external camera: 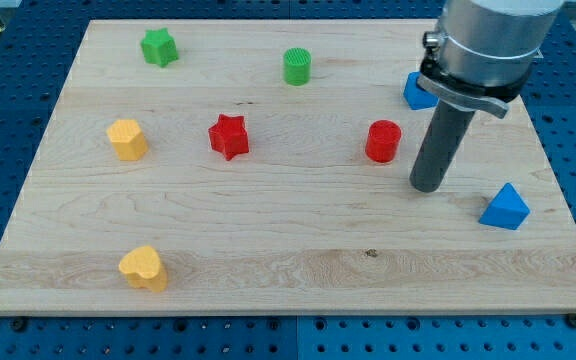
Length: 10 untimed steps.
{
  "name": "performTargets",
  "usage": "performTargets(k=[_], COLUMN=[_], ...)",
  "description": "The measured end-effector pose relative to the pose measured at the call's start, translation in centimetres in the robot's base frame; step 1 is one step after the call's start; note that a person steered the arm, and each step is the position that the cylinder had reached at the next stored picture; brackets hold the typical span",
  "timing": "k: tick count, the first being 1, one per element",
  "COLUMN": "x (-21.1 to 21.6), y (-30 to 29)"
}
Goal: Move the arm to the bottom center of the board
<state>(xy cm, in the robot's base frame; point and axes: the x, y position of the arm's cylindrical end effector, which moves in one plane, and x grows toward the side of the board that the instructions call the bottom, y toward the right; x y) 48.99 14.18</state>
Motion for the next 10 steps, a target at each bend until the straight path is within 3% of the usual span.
performTargets(k=[5,10], x=[7.8,12.1], y=[-6.1,-18.3])
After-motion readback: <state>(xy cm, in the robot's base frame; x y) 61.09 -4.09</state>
